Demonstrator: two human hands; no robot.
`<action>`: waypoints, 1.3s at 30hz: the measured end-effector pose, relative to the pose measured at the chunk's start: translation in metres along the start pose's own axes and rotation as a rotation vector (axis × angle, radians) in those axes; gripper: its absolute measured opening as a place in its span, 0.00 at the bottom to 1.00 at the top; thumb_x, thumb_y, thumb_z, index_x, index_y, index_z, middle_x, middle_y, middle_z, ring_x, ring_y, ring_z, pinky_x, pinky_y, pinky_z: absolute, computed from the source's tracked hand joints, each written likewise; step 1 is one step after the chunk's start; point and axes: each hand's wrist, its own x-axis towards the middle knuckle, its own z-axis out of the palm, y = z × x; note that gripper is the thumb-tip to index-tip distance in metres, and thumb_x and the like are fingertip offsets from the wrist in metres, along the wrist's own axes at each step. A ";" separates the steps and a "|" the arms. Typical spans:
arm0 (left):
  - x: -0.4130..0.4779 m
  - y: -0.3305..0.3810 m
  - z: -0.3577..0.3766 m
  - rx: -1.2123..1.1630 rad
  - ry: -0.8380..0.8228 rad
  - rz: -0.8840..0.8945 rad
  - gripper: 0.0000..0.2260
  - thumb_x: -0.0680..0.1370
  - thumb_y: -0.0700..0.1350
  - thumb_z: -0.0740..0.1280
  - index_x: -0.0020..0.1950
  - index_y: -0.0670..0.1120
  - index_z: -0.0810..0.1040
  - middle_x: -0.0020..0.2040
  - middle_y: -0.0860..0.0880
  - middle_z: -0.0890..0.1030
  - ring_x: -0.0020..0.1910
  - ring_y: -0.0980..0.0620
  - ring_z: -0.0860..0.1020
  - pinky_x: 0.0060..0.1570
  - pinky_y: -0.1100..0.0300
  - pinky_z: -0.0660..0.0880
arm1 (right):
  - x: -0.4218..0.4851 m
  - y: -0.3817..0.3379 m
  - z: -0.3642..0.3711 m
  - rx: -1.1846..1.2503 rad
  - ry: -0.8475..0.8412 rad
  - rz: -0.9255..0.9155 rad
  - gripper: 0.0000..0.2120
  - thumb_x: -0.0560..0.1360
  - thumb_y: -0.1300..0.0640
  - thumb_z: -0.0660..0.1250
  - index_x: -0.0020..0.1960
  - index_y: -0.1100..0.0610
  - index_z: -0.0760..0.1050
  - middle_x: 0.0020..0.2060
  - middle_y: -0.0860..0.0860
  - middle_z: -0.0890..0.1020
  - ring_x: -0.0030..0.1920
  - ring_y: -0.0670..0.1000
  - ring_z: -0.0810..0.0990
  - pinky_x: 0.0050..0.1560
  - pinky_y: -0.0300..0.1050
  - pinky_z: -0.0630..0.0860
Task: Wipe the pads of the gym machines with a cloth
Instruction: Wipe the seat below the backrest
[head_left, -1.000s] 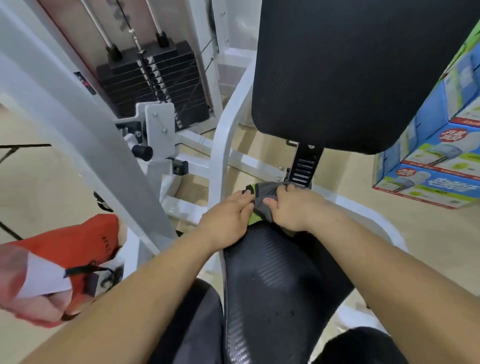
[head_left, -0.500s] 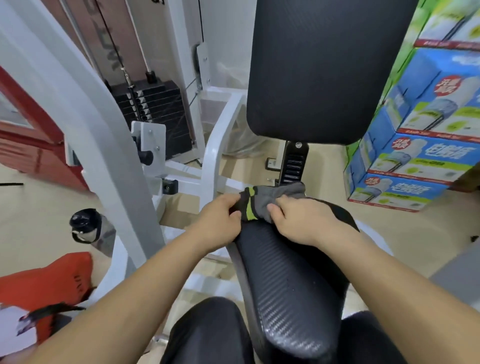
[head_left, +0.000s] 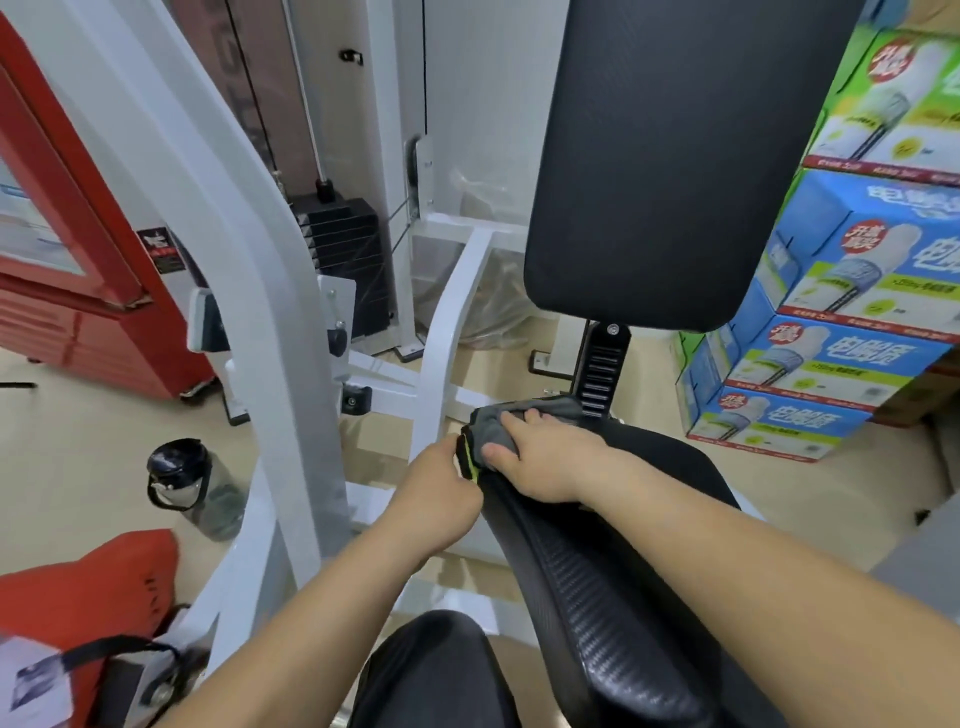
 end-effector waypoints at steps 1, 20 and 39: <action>0.001 0.004 -0.001 0.006 0.029 0.002 0.19 0.75 0.34 0.58 0.57 0.55 0.74 0.49 0.51 0.78 0.44 0.49 0.79 0.47 0.47 0.82 | 0.018 -0.002 0.000 0.013 0.023 0.017 0.36 0.82 0.33 0.47 0.84 0.51 0.52 0.82 0.59 0.58 0.81 0.60 0.57 0.77 0.62 0.60; 0.036 0.057 0.071 0.398 -0.135 0.273 0.21 0.78 0.37 0.59 0.70 0.46 0.76 0.68 0.52 0.73 0.70 0.49 0.70 0.64 0.61 0.65 | -0.095 0.201 0.049 0.734 0.270 0.552 0.21 0.86 0.43 0.52 0.58 0.56 0.78 0.58 0.59 0.84 0.58 0.60 0.81 0.64 0.51 0.74; -0.006 0.035 0.060 0.276 -0.022 0.456 0.23 0.80 0.32 0.59 0.72 0.47 0.76 0.78 0.53 0.66 0.78 0.55 0.62 0.70 0.70 0.54 | -0.207 0.029 0.066 0.639 0.695 0.337 0.16 0.79 0.39 0.65 0.42 0.48 0.66 0.37 0.45 0.76 0.40 0.44 0.76 0.36 0.45 0.69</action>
